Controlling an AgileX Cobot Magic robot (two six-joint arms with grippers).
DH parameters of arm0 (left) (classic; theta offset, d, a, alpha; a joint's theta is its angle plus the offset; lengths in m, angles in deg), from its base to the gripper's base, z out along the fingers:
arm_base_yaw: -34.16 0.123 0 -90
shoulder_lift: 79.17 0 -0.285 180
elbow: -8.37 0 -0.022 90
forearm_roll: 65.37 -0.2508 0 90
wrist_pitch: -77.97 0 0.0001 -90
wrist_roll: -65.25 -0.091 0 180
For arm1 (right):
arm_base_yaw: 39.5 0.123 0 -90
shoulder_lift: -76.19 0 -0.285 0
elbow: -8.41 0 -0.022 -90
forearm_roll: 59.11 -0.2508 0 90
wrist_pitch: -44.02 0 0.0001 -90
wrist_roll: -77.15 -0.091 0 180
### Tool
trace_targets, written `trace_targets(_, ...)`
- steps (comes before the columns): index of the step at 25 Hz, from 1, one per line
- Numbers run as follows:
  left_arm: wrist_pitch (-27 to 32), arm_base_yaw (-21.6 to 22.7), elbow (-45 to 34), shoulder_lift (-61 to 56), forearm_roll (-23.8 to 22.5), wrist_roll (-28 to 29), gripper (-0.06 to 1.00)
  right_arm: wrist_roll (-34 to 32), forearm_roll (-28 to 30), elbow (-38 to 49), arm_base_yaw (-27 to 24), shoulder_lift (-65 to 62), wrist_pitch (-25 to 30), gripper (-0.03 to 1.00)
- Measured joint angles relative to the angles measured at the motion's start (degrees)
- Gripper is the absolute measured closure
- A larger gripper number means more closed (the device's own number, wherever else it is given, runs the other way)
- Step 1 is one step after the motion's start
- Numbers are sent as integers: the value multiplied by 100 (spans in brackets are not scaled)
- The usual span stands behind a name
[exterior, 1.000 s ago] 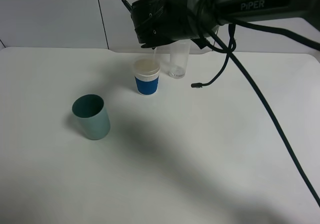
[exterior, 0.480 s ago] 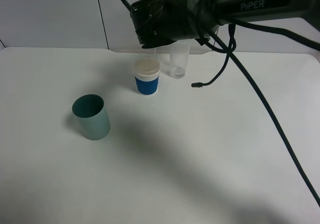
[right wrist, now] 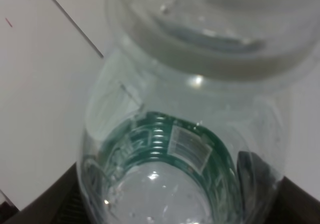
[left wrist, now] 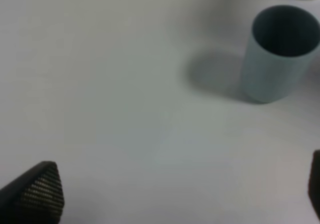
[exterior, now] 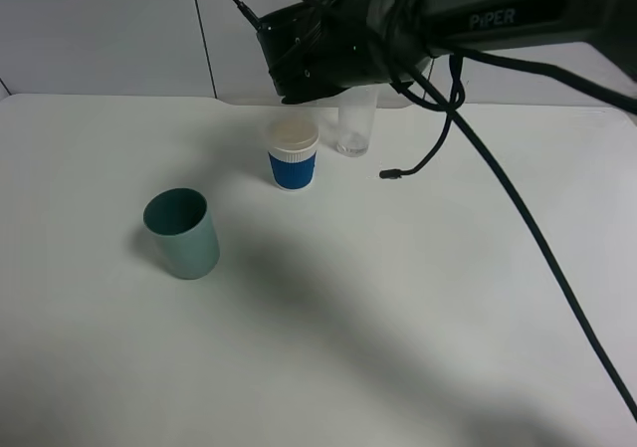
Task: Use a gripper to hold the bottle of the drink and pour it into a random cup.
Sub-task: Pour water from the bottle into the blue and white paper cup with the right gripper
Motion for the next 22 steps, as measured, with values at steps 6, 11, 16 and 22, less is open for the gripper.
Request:
trace_targets(6, 0, 0, 0, 0, 0, 0, -5, -259, -72, 0, 2, 19, -107, 40)
trace_targets(11, 0, 0, 0, 0, 0, 0, -5, -614, -507, 0, 2, 19, -195, 40)
trace_targets(16, 0, 0, 0, 0, 0, 0, -5, -1216, -1352, -2, -15, -41, -291, 40)
trace_targets(22, 0, 0, 0, 0, 0, 0, -5, -1888, -2455, -2, -76, -410, -695, 40)
